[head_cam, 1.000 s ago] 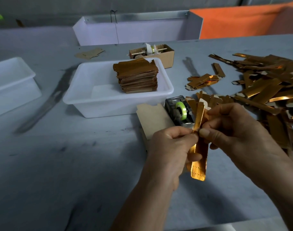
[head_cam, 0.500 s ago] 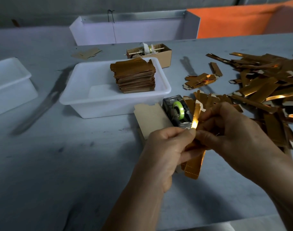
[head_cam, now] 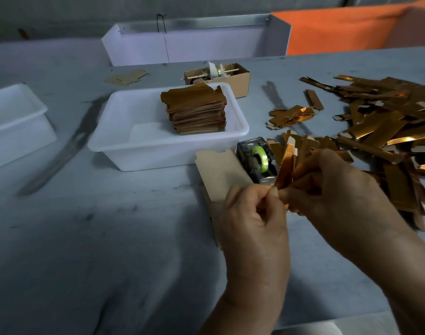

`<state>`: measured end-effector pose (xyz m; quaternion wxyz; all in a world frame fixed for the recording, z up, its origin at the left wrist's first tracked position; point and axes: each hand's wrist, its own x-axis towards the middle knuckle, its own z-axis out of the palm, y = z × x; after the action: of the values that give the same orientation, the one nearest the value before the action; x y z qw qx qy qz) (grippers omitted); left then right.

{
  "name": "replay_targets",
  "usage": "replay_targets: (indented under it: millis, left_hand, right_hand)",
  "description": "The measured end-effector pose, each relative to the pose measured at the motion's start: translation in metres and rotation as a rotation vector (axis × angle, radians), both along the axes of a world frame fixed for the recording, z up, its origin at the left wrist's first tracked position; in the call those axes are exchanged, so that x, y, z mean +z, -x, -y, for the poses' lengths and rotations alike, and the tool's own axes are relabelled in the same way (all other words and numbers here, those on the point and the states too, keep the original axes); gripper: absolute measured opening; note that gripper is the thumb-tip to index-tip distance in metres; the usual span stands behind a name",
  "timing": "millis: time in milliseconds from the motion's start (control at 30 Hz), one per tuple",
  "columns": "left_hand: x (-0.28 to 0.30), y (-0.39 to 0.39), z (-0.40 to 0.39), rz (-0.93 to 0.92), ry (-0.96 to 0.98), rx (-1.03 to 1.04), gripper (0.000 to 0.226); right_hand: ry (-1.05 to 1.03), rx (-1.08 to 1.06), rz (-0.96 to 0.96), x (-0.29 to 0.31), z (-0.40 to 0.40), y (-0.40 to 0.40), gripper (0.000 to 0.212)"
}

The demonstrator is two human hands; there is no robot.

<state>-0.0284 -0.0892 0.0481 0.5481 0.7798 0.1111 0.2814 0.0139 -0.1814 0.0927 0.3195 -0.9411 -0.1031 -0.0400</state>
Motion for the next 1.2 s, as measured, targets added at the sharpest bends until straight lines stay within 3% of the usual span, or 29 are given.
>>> replay_targets:
  millis: [133, 267, 367, 500, 600, 767, 900, 1000, 1100, 1167, 1200]
  left_hand:
    - [-0.002, -0.002, -0.006, 0.06, -0.055, 0.039, 0.009]
    - [0.005, -0.006, -0.016, -0.056, 0.347, -0.058, 0.012]
    - [0.007, -0.005, -0.017, -0.166, 0.452, -0.164, 0.01]
    - [0.01, 0.001, -0.015, -0.231, 0.495, -0.252, 0.013]
    - [0.012, 0.004, -0.02, -0.256, 0.631, -0.297, 0.017]
    - [0.009, 0.005, -0.027, -0.297, 0.723, -0.295, 0.017]
    - [0.005, 0.001, -0.036, -0.363, 0.618, -0.278, 0.018]
    - [0.0, -0.005, -0.048, -0.374, 0.24, -0.154, 0.026]
    - [-0.005, -0.012, -0.067, -0.348, -0.25, 0.107, 0.028]
    - [-0.009, -0.021, -0.078, -0.456, -0.306, 0.157, 0.039]
    - [-0.011, -0.026, -0.082, -0.528, -0.277, 0.135, 0.043]
  right_hand:
    - [-0.12, 0.011, -0.14, -0.007, 0.007, 0.001, 0.031]
    - [-0.496, -0.043, -0.265, -0.009, 0.027, 0.0, 0.054]
    - [-0.505, 0.031, -0.295, -0.01, 0.023, 0.001, 0.059]
    - [-0.598, 0.127, -0.398, -0.015, 0.004, -0.001, 0.046]
    - [-0.679, 0.173, -0.44, -0.014, 0.002, -0.002, 0.029]
    - [-0.543, 0.204, -0.478, -0.02, 0.008, -0.004, 0.021]
    - [-0.498, 0.214, -0.56, -0.026, 0.015, -0.007, 0.016]
    - [-0.561, 0.149, -0.569, -0.024, 0.021, -0.013, 0.019]
    - [-0.611, -0.034, -0.417, -0.017, 0.037, -0.041, 0.018]
    - [-0.479, -0.197, -0.276, -0.011, 0.048, -0.068, 0.021]
    - [-0.344, -0.277, -0.23, -0.01, 0.052, -0.081, 0.033]
